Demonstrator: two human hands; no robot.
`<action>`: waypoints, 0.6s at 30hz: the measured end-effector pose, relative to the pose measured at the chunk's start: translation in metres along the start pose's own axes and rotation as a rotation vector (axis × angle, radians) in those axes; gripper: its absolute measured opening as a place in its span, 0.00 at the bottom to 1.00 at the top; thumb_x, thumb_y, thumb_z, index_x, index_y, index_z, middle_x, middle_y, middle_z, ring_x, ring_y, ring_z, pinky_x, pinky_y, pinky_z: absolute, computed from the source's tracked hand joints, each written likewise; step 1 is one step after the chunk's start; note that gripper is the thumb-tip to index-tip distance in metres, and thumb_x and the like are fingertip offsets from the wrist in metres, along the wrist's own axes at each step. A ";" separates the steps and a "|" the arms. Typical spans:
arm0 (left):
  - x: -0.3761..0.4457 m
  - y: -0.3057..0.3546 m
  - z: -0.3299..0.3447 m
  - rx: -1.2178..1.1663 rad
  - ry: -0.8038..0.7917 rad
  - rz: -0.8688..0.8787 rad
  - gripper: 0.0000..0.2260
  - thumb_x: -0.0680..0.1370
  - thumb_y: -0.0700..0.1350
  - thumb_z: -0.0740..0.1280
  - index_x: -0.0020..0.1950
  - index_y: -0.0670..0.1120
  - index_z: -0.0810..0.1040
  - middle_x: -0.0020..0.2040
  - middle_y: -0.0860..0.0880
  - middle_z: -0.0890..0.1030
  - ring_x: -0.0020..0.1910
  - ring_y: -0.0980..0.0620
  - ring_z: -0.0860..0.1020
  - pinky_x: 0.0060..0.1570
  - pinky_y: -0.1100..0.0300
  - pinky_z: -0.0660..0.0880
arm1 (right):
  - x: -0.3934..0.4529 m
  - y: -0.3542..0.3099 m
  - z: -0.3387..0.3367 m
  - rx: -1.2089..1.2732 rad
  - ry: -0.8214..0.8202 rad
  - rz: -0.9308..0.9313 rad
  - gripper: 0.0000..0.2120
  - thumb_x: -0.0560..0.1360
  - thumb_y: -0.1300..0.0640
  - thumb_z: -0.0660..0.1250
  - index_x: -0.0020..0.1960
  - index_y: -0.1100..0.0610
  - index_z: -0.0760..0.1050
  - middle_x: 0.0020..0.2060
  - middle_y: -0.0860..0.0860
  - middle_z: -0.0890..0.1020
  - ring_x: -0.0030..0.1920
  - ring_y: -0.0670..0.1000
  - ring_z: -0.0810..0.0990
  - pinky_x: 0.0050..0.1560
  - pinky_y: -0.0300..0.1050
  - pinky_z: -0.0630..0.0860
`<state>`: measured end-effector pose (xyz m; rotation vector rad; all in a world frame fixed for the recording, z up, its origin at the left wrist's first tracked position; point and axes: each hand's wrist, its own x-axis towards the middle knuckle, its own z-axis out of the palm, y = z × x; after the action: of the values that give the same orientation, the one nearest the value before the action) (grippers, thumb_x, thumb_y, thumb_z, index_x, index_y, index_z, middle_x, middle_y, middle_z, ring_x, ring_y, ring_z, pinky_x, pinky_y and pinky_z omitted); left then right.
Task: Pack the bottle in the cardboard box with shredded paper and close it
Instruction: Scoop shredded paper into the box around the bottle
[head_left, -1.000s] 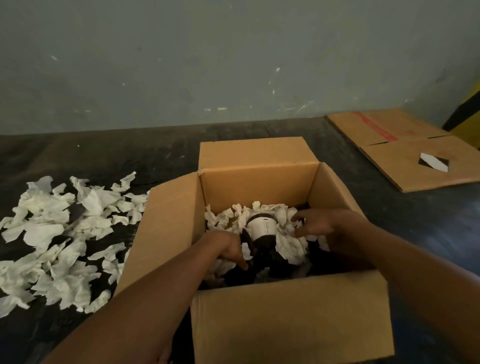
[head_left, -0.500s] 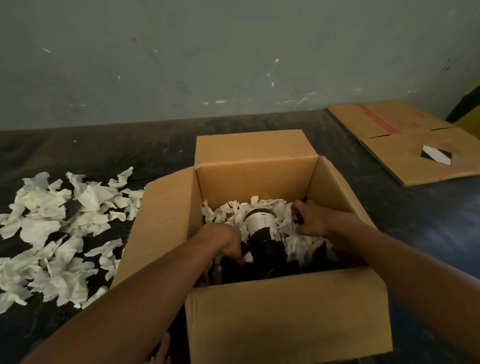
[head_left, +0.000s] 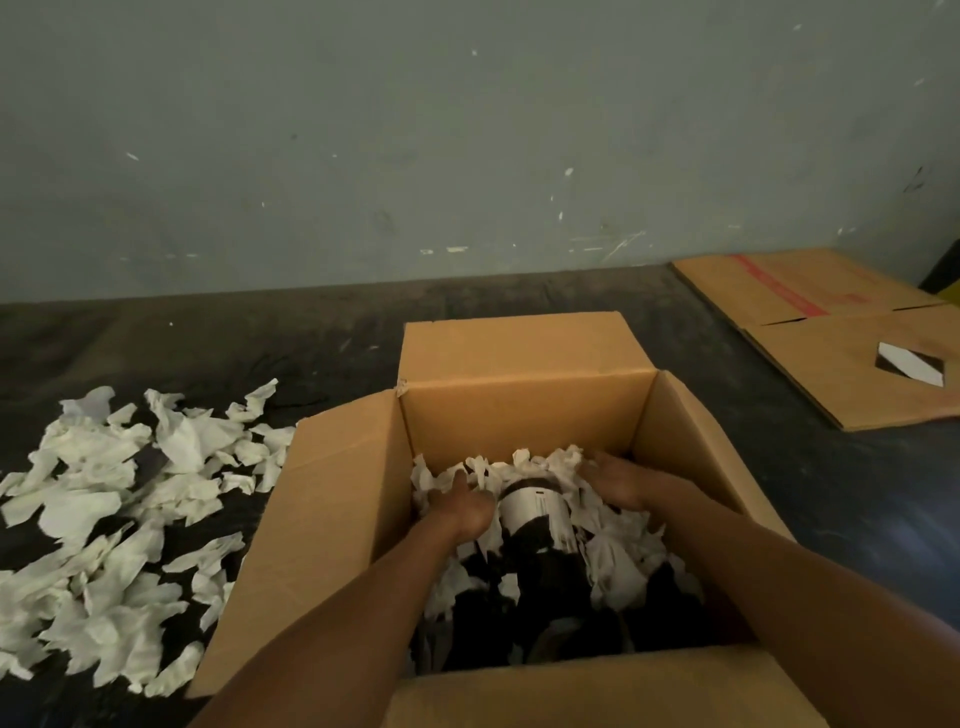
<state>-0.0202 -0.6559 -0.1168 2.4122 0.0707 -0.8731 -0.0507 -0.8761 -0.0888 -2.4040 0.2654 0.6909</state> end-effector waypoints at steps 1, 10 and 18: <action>0.002 0.002 0.001 -0.032 0.014 0.017 0.28 0.81 0.54 0.51 0.80 0.49 0.48 0.79 0.44 0.56 0.75 0.40 0.60 0.72 0.52 0.62 | 0.005 -0.002 0.006 -0.043 -0.027 -0.001 0.26 0.84 0.48 0.46 0.78 0.58 0.51 0.77 0.56 0.57 0.75 0.59 0.58 0.74 0.51 0.57; 0.011 -0.004 0.000 0.136 0.230 0.131 0.21 0.81 0.52 0.57 0.73 0.47 0.65 0.74 0.39 0.62 0.68 0.36 0.66 0.65 0.49 0.68 | 0.026 -0.008 0.002 0.092 0.062 -0.077 0.19 0.82 0.49 0.56 0.69 0.56 0.70 0.67 0.54 0.74 0.60 0.51 0.74 0.58 0.43 0.70; 0.001 -0.001 0.006 0.603 -0.148 0.006 0.44 0.77 0.59 0.64 0.79 0.54 0.34 0.79 0.42 0.34 0.78 0.35 0.41 0.75 0.41 0.53 | -0.003 0.013 0.003 -0.443 -0.251 0.137 0.48 0.75 0.43 0.67 0.77 0.49 0.34 0.79 0.56 0.47 0.77 0.60 0.52 0.73 0.54 0.58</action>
<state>-0.0231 -0.6581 -0.1211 2.8757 -0.2975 -1.2004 -0.0589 -0.8841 -0.0957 -2.6893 0.1868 1.2108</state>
